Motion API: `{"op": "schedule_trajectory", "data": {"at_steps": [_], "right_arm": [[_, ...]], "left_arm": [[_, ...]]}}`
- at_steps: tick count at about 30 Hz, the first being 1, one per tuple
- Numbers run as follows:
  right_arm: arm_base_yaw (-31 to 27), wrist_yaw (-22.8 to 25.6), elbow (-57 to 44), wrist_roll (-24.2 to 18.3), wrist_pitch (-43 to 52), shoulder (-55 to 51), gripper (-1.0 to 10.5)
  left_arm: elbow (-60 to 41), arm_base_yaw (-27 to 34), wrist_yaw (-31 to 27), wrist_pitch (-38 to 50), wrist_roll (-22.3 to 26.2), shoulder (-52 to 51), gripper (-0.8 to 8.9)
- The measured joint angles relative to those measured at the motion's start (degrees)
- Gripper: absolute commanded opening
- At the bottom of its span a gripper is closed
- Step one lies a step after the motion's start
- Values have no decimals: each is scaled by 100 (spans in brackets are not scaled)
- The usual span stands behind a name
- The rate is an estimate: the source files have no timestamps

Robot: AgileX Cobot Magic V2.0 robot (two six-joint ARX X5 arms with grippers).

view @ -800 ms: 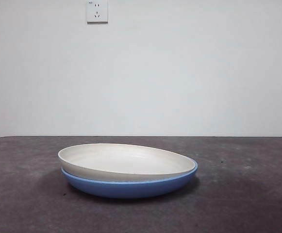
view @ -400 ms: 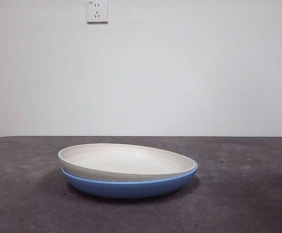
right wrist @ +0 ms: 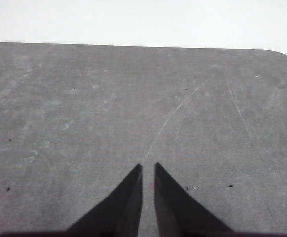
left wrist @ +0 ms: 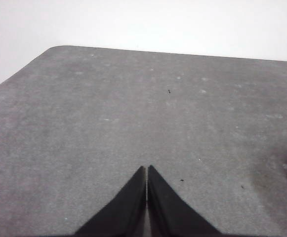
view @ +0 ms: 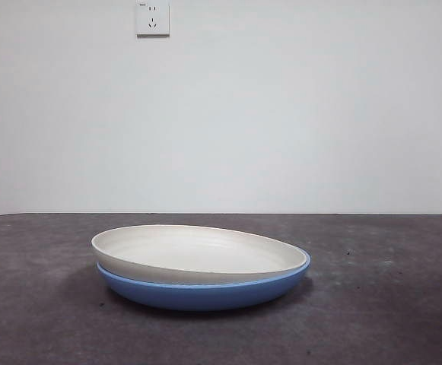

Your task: Pick up the white plate, put it on the blue plate, put it on desk

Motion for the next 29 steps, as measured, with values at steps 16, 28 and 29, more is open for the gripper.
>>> {"op": "schedule_trajectory", "data": {"at_steps": [16, 28, 29], "right_arm": [[122, 9, -20, -42, 63, 0, 37], [151, 11, -20, -42, 66, 0, 37], [151, 9, -20, -42, 63, 0, 37]], "left_arm": [[0, 0, 0, -2, 0, 0, 7], [0, 0, 0, 0, 0, 0, 7], [0, 0, 0, -2, 0, 0, 7]]}}
